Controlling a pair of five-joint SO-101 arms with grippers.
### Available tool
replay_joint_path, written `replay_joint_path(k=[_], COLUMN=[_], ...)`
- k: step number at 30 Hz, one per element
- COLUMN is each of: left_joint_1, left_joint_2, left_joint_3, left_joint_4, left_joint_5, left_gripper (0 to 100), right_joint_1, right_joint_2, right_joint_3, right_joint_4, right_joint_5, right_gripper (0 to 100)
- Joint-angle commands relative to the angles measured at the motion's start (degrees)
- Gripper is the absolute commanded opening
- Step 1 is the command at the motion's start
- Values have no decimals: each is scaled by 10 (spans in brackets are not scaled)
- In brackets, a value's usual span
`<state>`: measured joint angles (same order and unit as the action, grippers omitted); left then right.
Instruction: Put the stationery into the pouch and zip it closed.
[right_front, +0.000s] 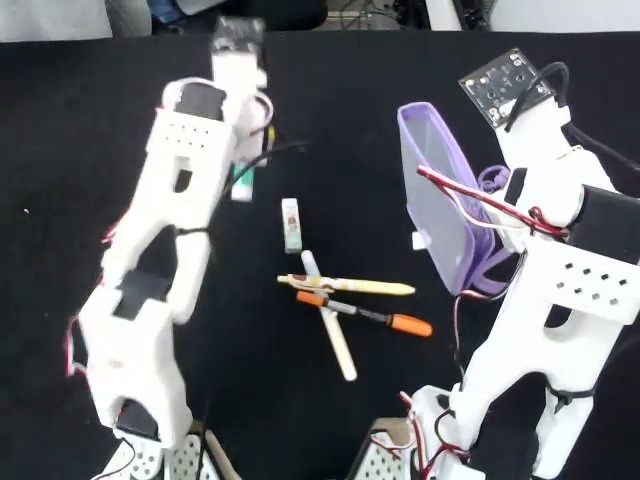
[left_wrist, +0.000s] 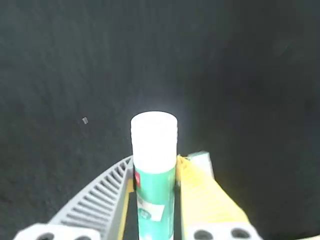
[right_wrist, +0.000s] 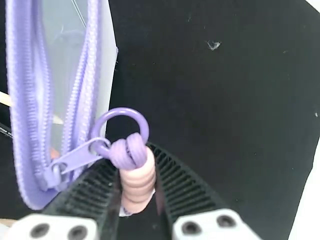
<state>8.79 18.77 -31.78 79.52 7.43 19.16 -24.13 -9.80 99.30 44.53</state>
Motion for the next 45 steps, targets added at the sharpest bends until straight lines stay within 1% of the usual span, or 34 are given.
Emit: replay_joint_path(k=[1,3,6,8,11,18,23,25,27,31,34,43,45], left_joint_1=[37,60,87,101,118,144,141,142,145,186,208,270,284], left_joint_2=[-123,-166,-218,-250,-289,-403,-494,-524,-544,-544,-535,-526,-517], left_joint_3=[-36,-36,-20,6,71,314,493,540,563,565,568,570,575], left_joint_4=[-4,-6,-40,-78,-158,-405,-636,-718,-769,-780,-782,-785,-818], left_joint_5=[34,44,53,55,51,50,50,50,51,50,50,50,50], left_gripper=[29,29,29,29,28,28,28,28,29,29,29,29,29], right_joint_1=[-2,-3,-4,-5,-5,-6,-6,-6,-6,-6,-6,-6,-6], right_joint_2=[-18,-18,-18,-18,-18,-18,-17,-15,-15,-14,-15,-14,-14], right_joint_3=[-5,-5,-4,-4,-4,-4,-4,-6,-7,-7,-4,-4,-6], right_joint_4=[11,11,11,11,11,11,11,11,11,9,-5,-5,-5], right_joint_5=[0,0,0,0,0,0,0,0,0,0,0,0,0], right_gripper=[11,11,11,11,11,11,11,11,11,11,11,11,11])
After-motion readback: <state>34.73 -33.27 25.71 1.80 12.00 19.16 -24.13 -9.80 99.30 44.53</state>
